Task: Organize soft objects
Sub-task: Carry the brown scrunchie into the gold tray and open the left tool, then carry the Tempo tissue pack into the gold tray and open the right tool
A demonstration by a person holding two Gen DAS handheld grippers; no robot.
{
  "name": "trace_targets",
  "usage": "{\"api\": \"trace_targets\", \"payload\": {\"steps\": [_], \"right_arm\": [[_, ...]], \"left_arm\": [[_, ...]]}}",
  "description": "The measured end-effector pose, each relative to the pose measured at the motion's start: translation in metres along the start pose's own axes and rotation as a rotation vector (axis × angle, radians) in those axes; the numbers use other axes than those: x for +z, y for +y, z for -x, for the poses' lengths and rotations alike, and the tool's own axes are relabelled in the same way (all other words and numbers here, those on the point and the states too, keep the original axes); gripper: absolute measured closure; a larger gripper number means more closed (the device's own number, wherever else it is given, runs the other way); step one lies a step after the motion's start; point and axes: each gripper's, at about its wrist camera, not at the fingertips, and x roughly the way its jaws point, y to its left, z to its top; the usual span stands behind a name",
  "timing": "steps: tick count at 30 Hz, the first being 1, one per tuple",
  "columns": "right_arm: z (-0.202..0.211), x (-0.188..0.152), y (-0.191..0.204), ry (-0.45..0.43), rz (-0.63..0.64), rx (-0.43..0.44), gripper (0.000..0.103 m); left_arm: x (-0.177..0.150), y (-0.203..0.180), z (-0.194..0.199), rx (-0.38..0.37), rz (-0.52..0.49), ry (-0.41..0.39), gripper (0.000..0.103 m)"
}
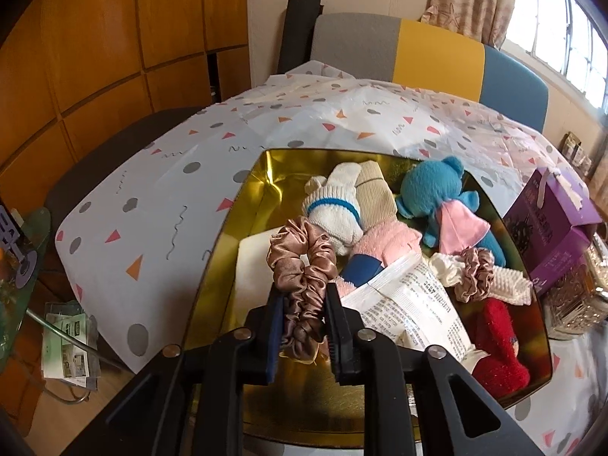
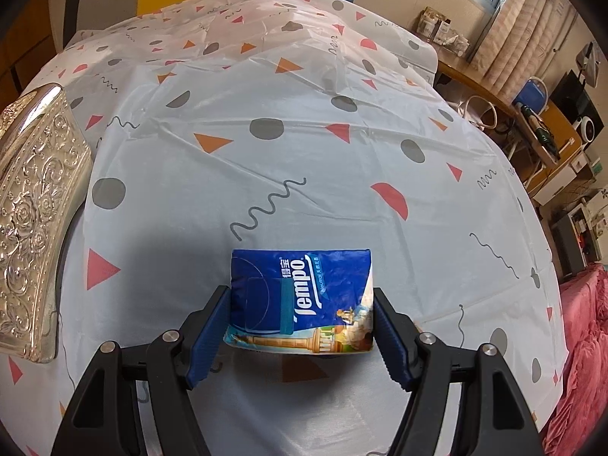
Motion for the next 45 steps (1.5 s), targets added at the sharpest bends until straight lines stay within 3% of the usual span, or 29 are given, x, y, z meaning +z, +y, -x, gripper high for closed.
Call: {"api": "trace_targets", "payload": {"steps": [5,11,15,19,24,29,37,41,45], "right_arm": [[0.001,-0.001,0.002,-0.008,-0.012,-0.004,0.031],[0.001,-0.001,0.004,-0.012,-0.018,-0.005,0.031],[0.002,0.0,0.003,-0.011,-0.028,-0.005,0.031],[0.002,0.005,0.002,-0.004,-0.065,0.014,0.031],[0.002,0.029,0.005,0.022,-0.157,0.088,0.031],[0.041,0.074,0.019,-0.082,-0.167,0.146,0.032],[0.149,0.117,0.112,-0.313,0.065,0.28,0.032],[0.189,0.108,0.179,-0.383,0.221,0.371,0.032],[0.209,0.082,0.247,-0.389,0.375,0.464,0.032]], "left_arm": [[-0.001,-0.001,0.0,-0.007,0.004,-0.01,0.068],[-0.001,-0.002,0.009,-0.011,0.003,-0.026,0.062],[-0.001,-0.002,0.018,-0.009,0.002,-0.05,0.049],[-0.001,-0.002,0.028,-0.004,0.002,-0.065,0.043],[-0.002,-0.002,0.038,-0.006,-0.003,-0.081,0.037],[-0.003,-0.001,0.044,-0.003,-0.001,-0.09,0.034],[-0.004,0.002,0.046,-0.003,0.011,-0.093,0.033],[-0.004,0.008,0.046,-0.001,0.024,-0.09,0.033],[-0.005,0.015,0.047,0.006,0.04,-0.092,0.033]]}}
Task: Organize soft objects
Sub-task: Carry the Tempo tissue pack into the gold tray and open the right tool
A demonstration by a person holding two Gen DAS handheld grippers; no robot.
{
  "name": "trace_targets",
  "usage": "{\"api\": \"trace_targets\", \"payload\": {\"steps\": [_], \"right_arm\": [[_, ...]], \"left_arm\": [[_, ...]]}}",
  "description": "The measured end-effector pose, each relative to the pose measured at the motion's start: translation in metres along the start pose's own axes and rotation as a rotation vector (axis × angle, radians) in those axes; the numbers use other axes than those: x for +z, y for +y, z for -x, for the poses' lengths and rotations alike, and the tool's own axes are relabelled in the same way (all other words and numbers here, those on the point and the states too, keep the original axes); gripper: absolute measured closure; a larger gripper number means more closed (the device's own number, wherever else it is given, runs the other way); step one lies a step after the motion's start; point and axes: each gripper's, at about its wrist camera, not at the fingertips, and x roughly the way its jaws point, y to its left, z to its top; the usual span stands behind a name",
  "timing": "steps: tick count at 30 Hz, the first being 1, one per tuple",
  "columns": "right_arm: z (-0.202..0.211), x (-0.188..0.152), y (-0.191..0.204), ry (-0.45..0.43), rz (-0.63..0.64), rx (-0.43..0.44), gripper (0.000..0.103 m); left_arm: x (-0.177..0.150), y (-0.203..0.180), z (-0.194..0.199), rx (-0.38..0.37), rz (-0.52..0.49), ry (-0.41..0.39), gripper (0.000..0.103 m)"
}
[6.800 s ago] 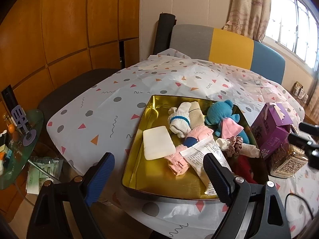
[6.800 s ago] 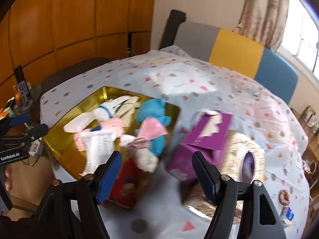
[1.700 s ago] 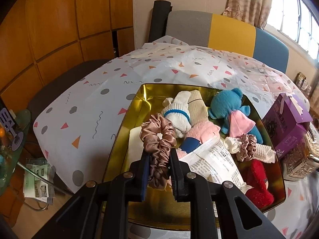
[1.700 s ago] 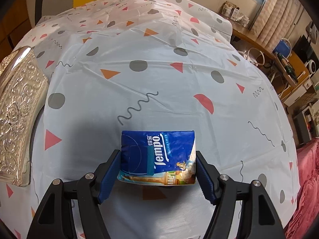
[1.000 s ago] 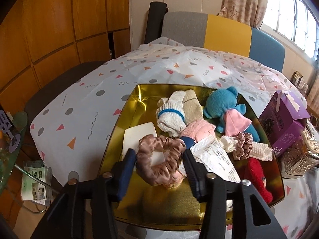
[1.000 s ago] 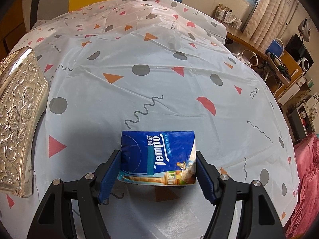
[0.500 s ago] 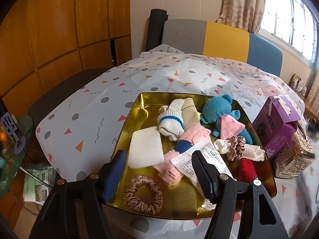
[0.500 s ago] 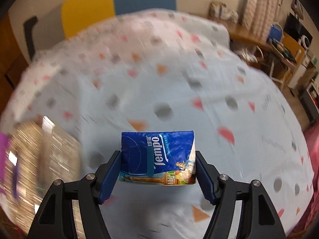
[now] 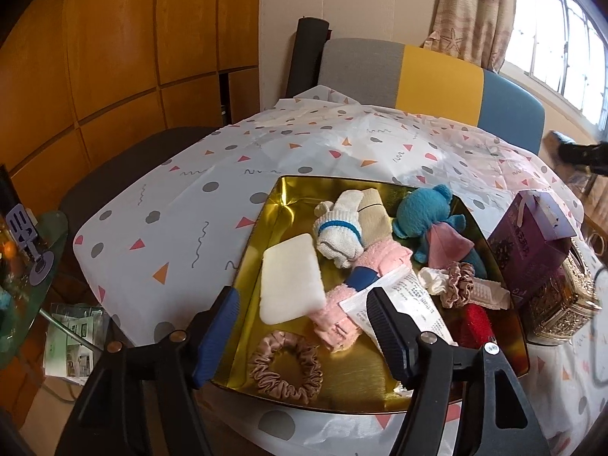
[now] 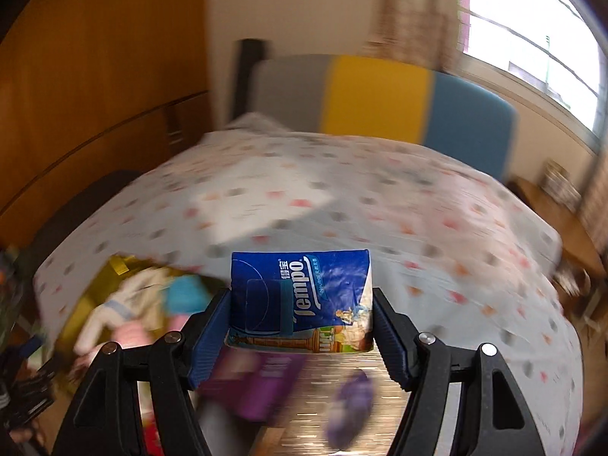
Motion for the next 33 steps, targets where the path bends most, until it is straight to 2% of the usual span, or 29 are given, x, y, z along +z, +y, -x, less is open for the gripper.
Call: {"api": "trace_targets", "payload": {"steps": [5,9,14,20,26,30,33], "right_arm": [[-0.028,-0.019,0.077,0.088,0.095,0.13,0.032],[-0.069,-0.046,0.117,0.213,0.093,0.197,0.031],[-0.12,-0.068,0.146,0.313,0.099,0.166,0.031],[-0.136,-0.072,0.154,0.309,0.145,0.084,0.031],[-0.129,-0.076,0.152,0.278,0.142,0.107,0.03],[-0.122,-0.077,0.154,0.252,0.146,0.081,0.029],[-0.109,-0.076,0.151,0.206,0.131,0.061,0.019]], "left_arm": [[0.002,0.014,0.004,0.018,0.037,-0.013,0.033],[0.002,0.021,0.007,0.028,0.055,-0.017,0.032],[0.0,0.025,0.009,0.039,0.058,-0.014,0.032],[0.0,0.024,0.013,0.037,0.057,-0.018,0.029],[0.0,0.021,0.017,0.037,0.05,-0.028,0.024],[0.0,0.018,0.019,0.044,0.043,-0.028,0.019],[0.001,0.016,0.023,0.044,0.042,-0.036,0.017]]}}
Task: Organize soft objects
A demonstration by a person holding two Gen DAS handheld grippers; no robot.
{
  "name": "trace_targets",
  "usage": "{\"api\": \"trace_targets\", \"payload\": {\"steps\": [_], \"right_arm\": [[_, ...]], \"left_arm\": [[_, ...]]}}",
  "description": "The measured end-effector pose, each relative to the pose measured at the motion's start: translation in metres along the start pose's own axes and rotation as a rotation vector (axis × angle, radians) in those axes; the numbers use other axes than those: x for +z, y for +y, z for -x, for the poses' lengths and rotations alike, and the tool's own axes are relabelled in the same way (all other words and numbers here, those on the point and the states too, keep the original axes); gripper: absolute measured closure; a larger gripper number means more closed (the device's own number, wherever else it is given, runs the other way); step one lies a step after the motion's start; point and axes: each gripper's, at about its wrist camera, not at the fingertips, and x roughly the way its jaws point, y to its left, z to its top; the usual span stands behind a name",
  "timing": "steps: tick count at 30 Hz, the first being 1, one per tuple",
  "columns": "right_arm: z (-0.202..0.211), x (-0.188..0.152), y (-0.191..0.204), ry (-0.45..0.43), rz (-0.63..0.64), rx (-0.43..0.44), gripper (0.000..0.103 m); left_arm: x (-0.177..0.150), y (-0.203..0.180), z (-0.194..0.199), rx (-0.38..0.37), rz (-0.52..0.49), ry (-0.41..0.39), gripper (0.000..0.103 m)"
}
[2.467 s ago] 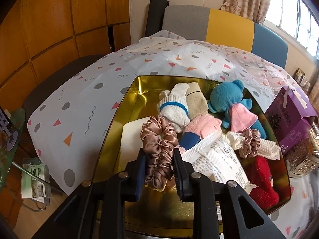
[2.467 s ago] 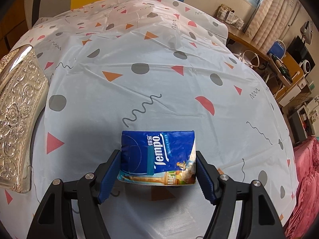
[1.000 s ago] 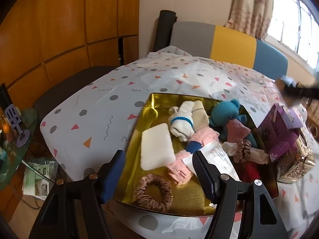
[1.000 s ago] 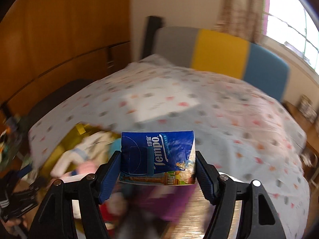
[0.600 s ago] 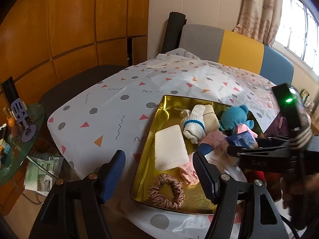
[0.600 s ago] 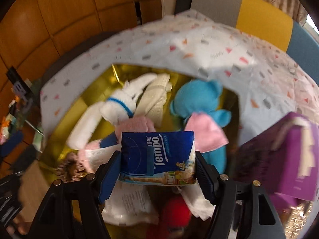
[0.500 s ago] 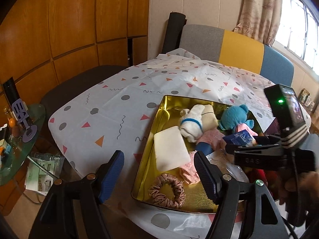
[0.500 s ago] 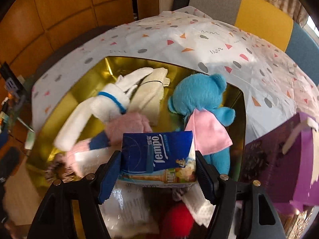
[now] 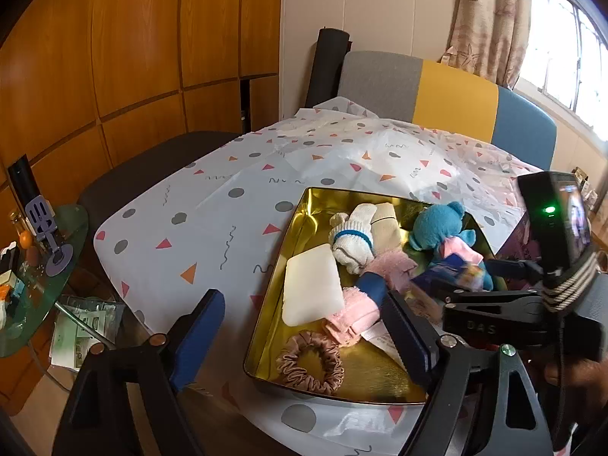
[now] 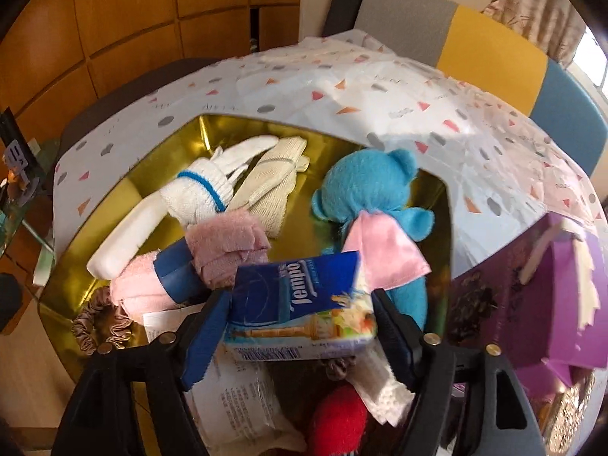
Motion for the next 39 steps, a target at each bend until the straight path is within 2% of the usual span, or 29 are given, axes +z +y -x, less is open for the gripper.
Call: {"api": "trace_targets", "payload": {"steps": [4,9,14,17,24,39], "right_arm": [[0.027,-0.003,-0.007,-0.075,-0.032,-0.02,0.018],[0.064,-0.017,-0.021,-0.151,-0.103,-0.117,0.018],[0.097,-0.046,-0.041,-0.205,-0.215,-0.197,0.018],[0.107,-0.062,-0.05,-0.212,-0.258,-0.215,0.018],[0.12,-0.087,-0.06,-0.226,-0.315,-0.242,0.018],[0.127,-0.097,-0.066,-0.241,-0.349,-0.247,0.018]], "left_arm": [[0.0,-0.004,0.008,0.001,-0.007,-0.016,0.01],[-0.001,-0.014,0.021,-0.005,-0.013,-0.043,0.0],[-0.005,-0.031,0.033,-0.046,-0.023,-0.062,0.0],[-0.008,-0.043,0.037,-0.085,-0.033,-0.057,0.0],[-0.015,-0.067,0.045,-0.116,-0.077,-0.056,0.0],[-0.019,-0.075,0.048,-0.065,-0.099,-0.062,0.0]]}}
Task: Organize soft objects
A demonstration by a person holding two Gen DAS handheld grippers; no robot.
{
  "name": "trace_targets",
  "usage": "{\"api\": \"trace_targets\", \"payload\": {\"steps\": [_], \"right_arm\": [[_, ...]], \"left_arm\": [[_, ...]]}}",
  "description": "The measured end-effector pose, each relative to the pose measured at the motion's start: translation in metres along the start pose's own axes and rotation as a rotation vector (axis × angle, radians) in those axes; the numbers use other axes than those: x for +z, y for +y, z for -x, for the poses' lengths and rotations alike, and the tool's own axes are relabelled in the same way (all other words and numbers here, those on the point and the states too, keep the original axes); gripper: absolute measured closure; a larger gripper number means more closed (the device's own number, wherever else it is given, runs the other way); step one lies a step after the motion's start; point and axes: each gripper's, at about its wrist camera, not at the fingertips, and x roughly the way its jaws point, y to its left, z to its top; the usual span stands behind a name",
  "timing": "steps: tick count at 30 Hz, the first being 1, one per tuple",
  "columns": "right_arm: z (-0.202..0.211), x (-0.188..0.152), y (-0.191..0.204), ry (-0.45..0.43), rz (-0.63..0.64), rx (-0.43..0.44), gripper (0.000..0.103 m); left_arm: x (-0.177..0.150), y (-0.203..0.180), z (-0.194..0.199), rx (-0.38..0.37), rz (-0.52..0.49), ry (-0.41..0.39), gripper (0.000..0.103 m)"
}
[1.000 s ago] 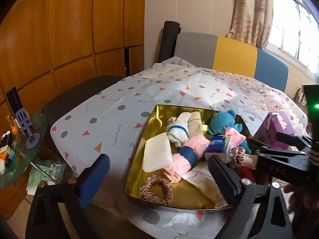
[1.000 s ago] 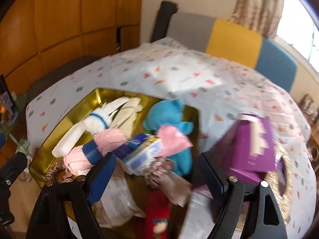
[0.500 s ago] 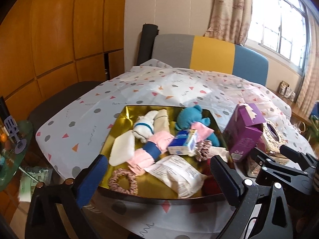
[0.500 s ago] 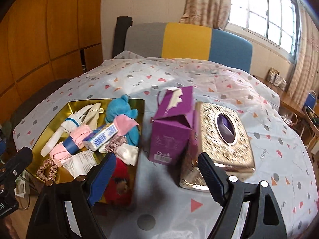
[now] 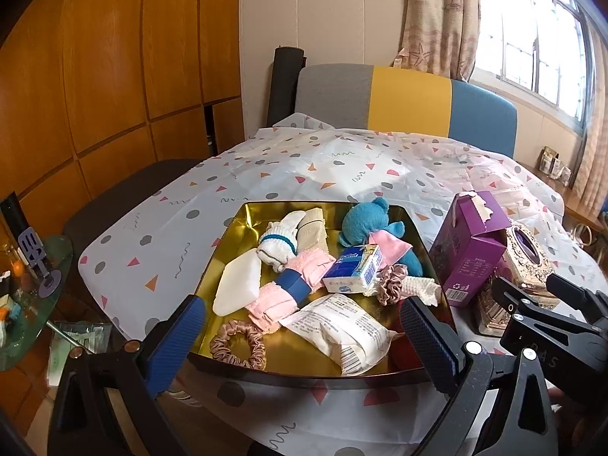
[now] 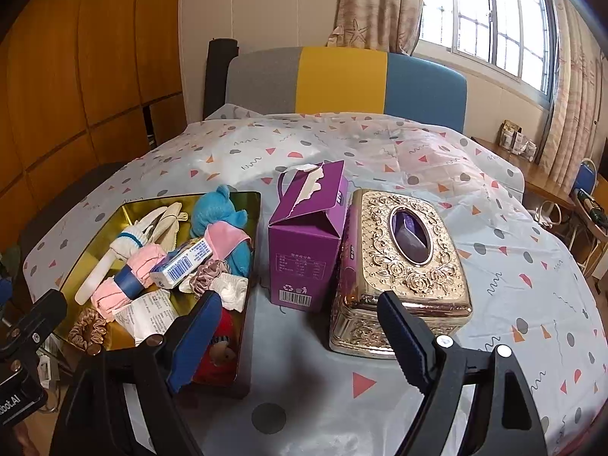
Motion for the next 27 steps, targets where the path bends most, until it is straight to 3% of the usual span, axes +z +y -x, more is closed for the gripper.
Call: {"api": "trace_targets", "payload": {"steps": [27], "right_arm": [[-0.0034,0.0003,0.0081,0.009,0.015,0.009,0.018]], "left_arm": [[-0.001,0.0039,-0.002,0.017,0.008,0.006,0.0]]}}
